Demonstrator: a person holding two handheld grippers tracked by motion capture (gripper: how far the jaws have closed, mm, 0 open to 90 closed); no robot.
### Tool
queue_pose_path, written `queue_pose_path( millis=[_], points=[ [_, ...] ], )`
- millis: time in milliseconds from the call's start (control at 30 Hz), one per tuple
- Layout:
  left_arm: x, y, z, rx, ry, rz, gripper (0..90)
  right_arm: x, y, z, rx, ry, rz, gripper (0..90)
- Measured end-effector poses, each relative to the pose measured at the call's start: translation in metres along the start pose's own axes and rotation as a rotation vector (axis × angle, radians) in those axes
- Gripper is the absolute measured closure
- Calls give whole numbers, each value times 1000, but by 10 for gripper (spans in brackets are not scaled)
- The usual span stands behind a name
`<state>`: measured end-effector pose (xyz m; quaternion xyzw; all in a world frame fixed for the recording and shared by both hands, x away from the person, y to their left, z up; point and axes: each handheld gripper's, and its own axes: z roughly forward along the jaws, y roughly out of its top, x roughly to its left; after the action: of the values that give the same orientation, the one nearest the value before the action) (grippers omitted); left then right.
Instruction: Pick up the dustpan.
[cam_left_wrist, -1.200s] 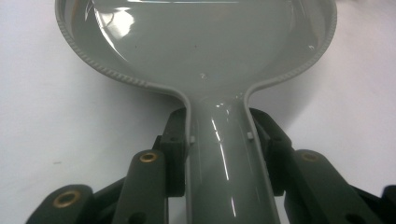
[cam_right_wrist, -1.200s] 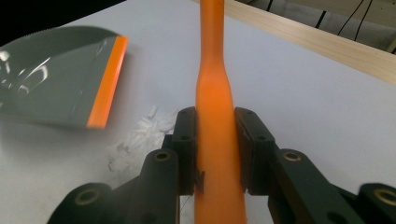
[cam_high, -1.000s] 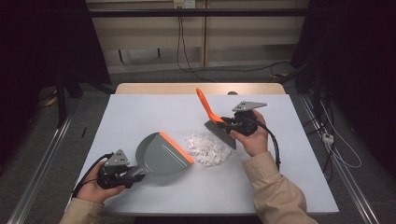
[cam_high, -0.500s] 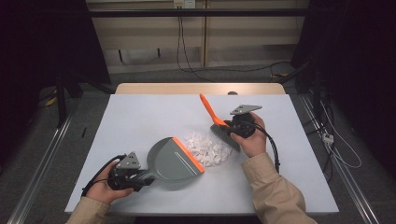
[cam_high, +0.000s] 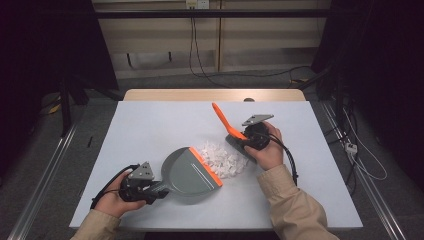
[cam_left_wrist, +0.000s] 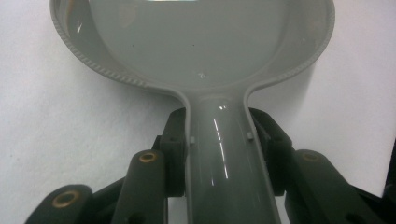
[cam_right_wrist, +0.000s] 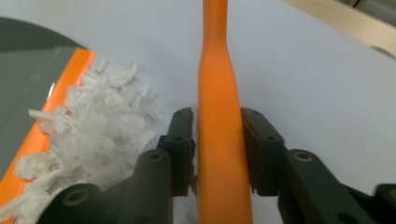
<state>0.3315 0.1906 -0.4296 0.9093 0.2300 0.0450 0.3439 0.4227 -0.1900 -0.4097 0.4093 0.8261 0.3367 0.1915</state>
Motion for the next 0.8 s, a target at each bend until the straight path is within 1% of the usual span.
queue_pose_path(
  millis=[33,67,133,167,200,233,267,300,467,533,600,667,700,733,767,800],
  points=[
    [1,0,1,-2,-15,4,622,0,-1,1,13,-15,1,706],
    [1,1,1,-3,-17,0,622,0,-2,2,7,-8,23,709],
    [1,2,2,2,-18,5,622,0,-3,0,23,3,56,712],
    [1,3,3,-3,-20,1,622,2,-4,-1,27,5,73,712],
    [0,4,3,5,-4,-3,622,4,-6,-1,14,16,102,713],
    [1,4,3,2,-20,-1,622,7,-7,-1,-4,7,120,713],
    [1,5,4,1,-21,-3,622,9,-8,-1,-10,-2,130,712],
    [1,5,4,1,-21,-8,623,12,-9,-1,-16,-1,140,712],
    [0,10,8,3,-24,-16,622,23,-10,0,-37,-38,147,711],
    [-1,11,9,5,-23,-17,621,28,-10,1,-46,-48,158,711],
    [0,13,10,12,-31,-13,622,31,-10,2,-50,-58,153,711],
    [0,14,11,11,-33,-15,622,34,-9,3,-57,-48,162,710],
    [0,15,12,9,-33,-16,621,36,-9,3,-56,-61,154,711],
    [-1,15,13,10,-34,-19,621,37,-8,4,-57,-65,152,711],
    [-1,16,13,14,-34,-15,621,37,-8,4,-61,-54,159,710],
    [-1,16,14,10,-35,-20,621,37,-8,5,-63,-57,161,711]
  ],
)
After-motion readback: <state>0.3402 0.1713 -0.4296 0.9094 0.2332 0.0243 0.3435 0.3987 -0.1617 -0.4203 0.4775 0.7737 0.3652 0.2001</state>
